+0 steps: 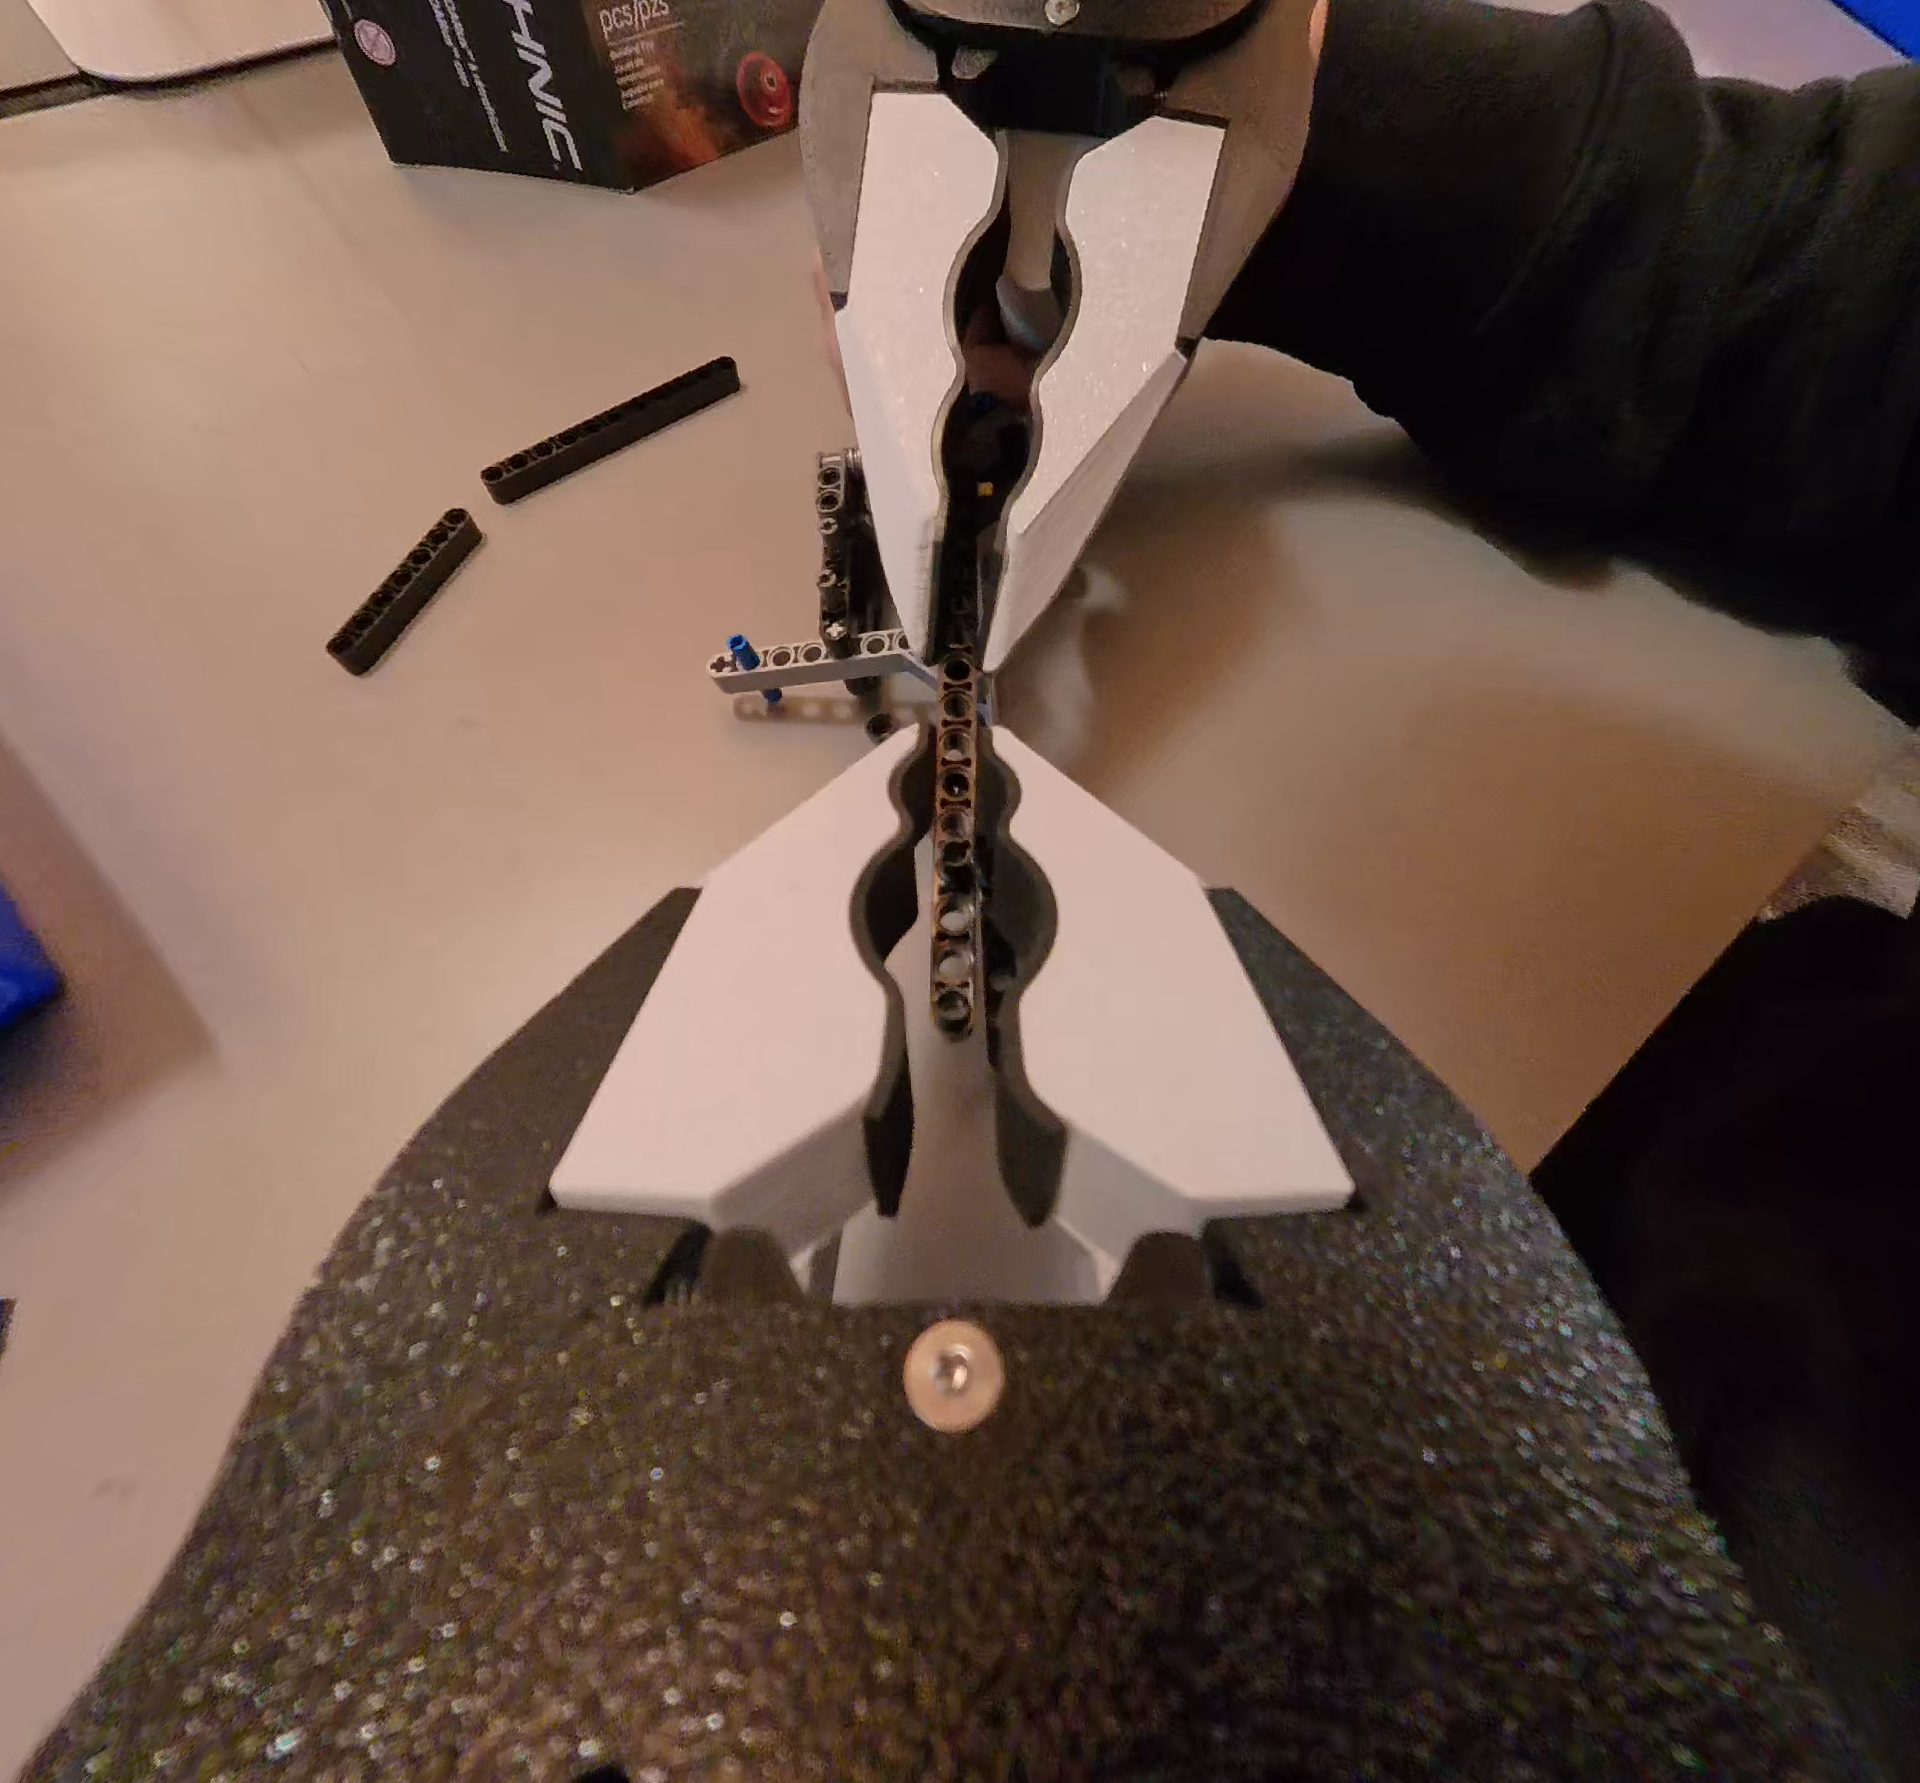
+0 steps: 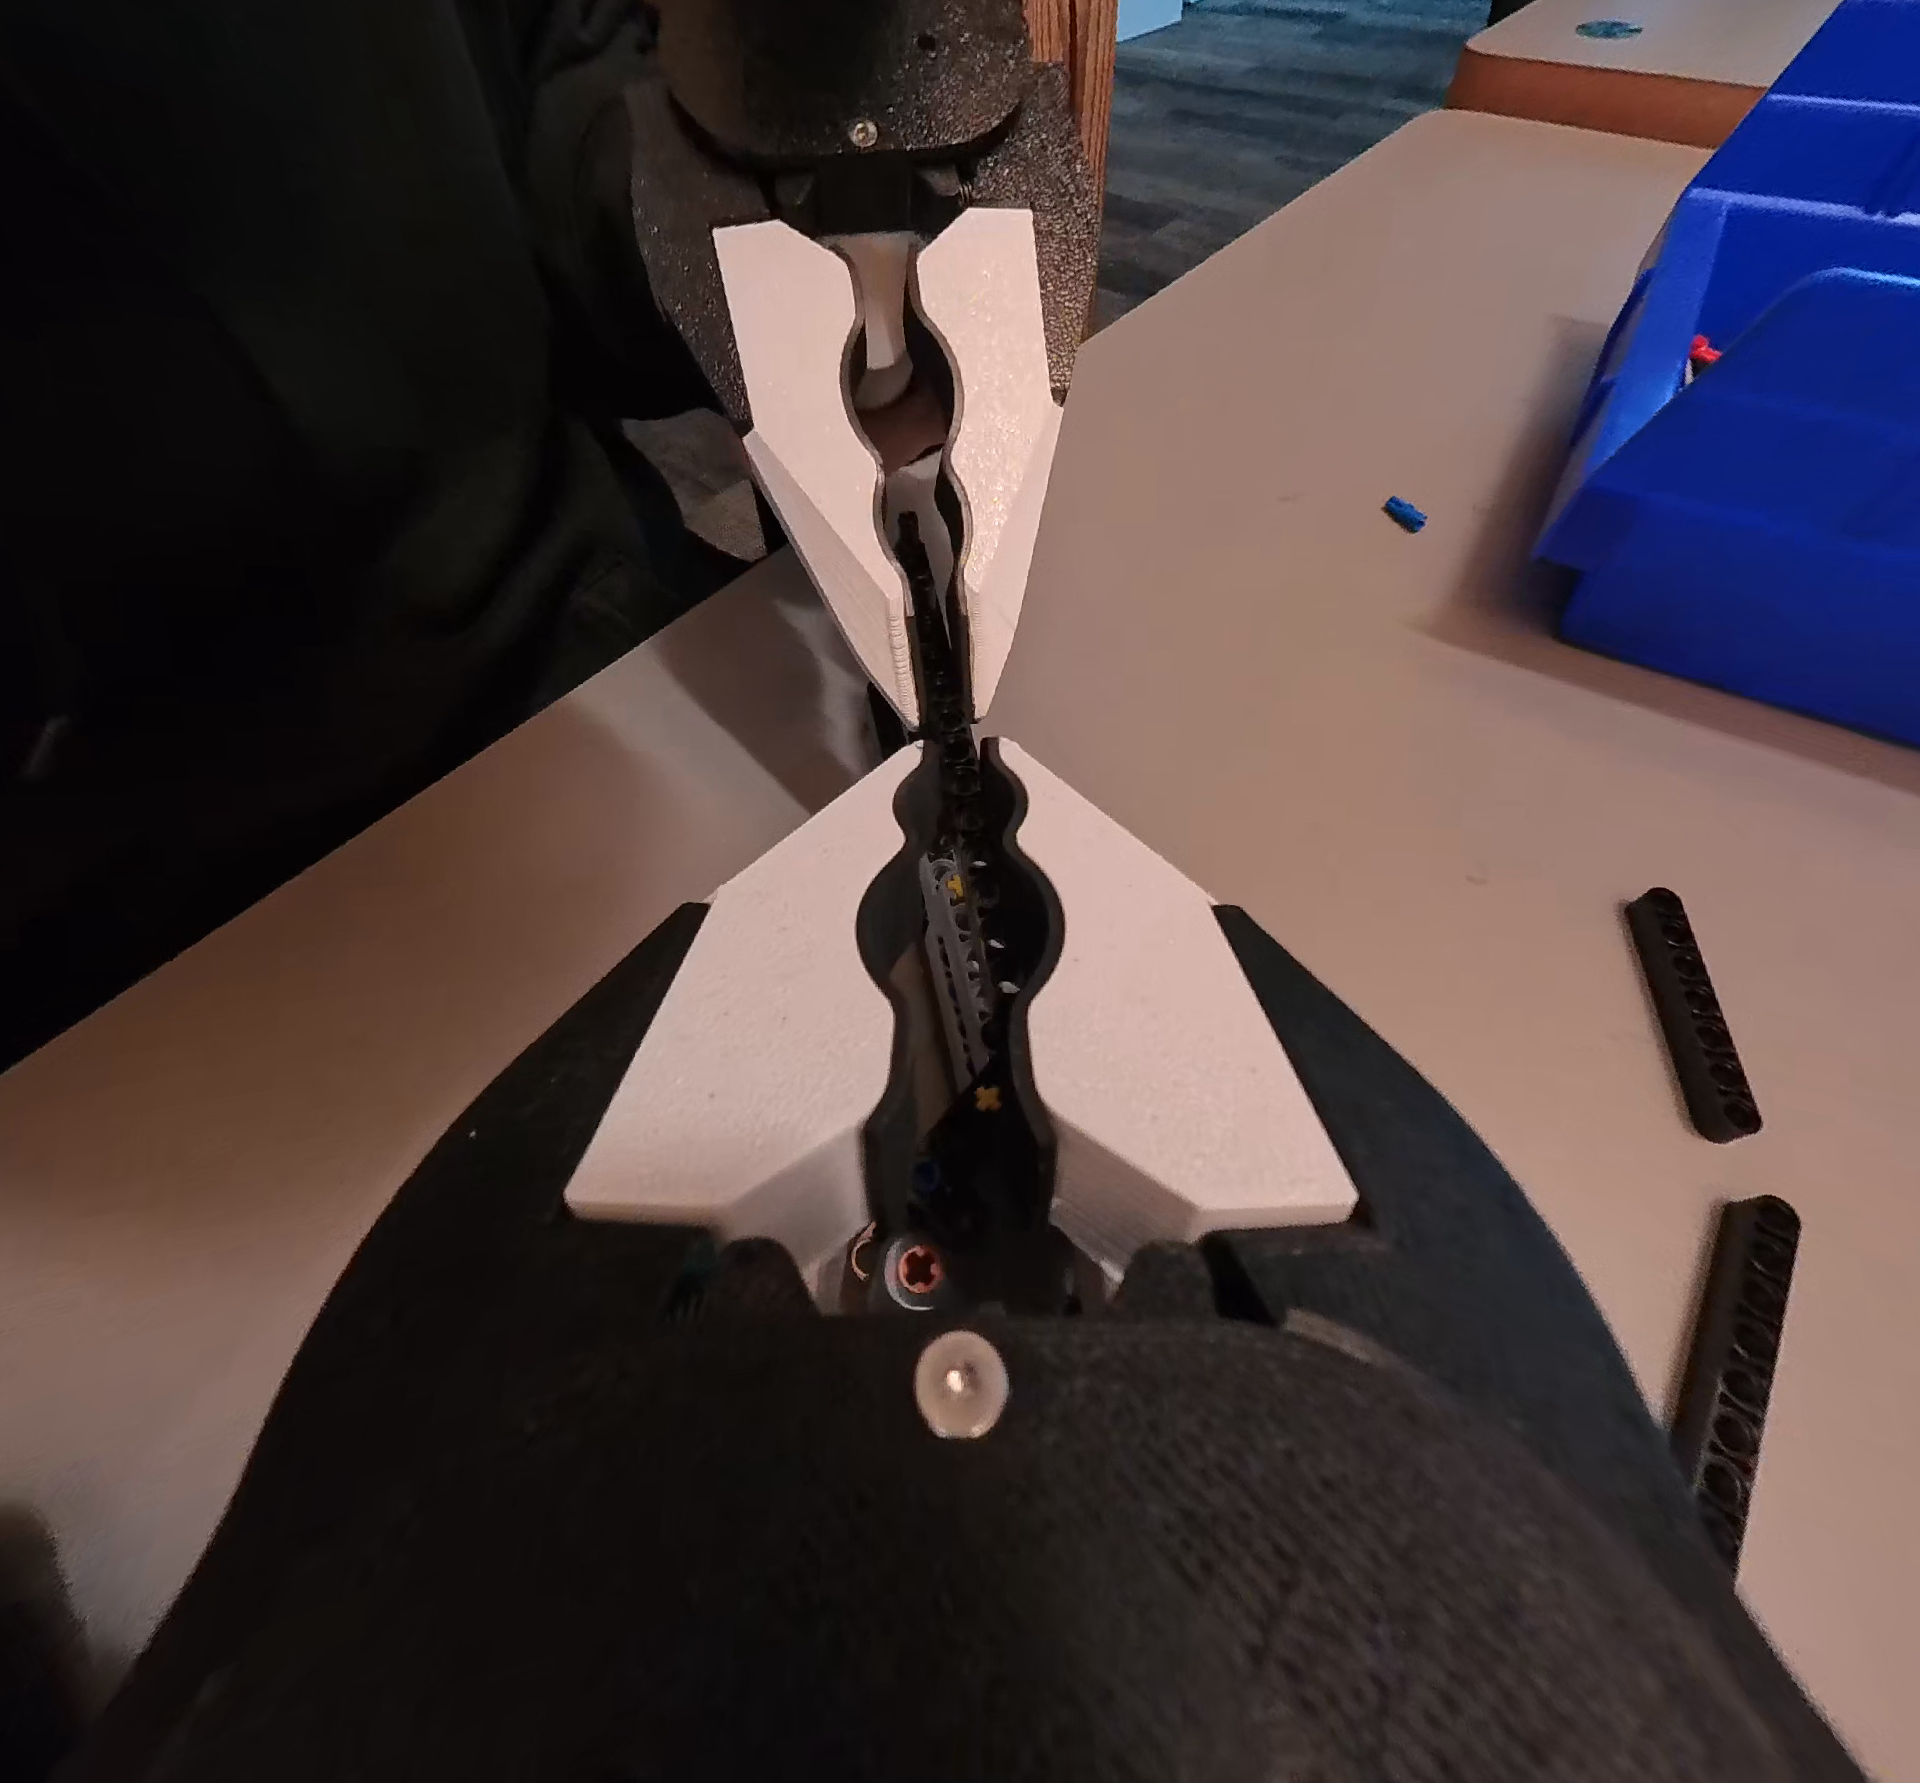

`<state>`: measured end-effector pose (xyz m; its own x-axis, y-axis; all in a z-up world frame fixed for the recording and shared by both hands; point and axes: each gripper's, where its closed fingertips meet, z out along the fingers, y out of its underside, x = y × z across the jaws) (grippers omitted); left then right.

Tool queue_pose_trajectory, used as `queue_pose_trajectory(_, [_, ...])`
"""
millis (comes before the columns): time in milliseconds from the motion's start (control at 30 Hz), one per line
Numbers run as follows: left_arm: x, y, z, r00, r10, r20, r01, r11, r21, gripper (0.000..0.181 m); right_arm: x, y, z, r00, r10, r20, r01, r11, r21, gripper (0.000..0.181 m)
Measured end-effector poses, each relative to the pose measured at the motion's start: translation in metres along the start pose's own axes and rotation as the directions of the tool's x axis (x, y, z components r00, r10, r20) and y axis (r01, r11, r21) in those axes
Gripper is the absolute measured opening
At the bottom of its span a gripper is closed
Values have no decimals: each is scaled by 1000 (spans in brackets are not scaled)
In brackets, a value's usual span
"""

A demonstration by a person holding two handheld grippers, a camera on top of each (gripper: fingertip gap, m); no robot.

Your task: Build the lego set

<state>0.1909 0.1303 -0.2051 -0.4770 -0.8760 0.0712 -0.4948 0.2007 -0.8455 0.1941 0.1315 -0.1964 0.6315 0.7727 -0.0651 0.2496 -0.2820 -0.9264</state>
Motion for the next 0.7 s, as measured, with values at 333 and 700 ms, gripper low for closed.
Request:
queue_pose_trajectory(333, [0, 0, 0, 999, 2, 42, -2, 1000, 13, 5, -1, 0, 0, 1000, -9, 0, 9, 1000, 5, 6])
queue_pose_trajectory(700, [1, 1, 1, 988, 101, 116, -99, 995, -18, 6, -2, 0, 0, 999, -37, -16, 37, 999, 16, 5])
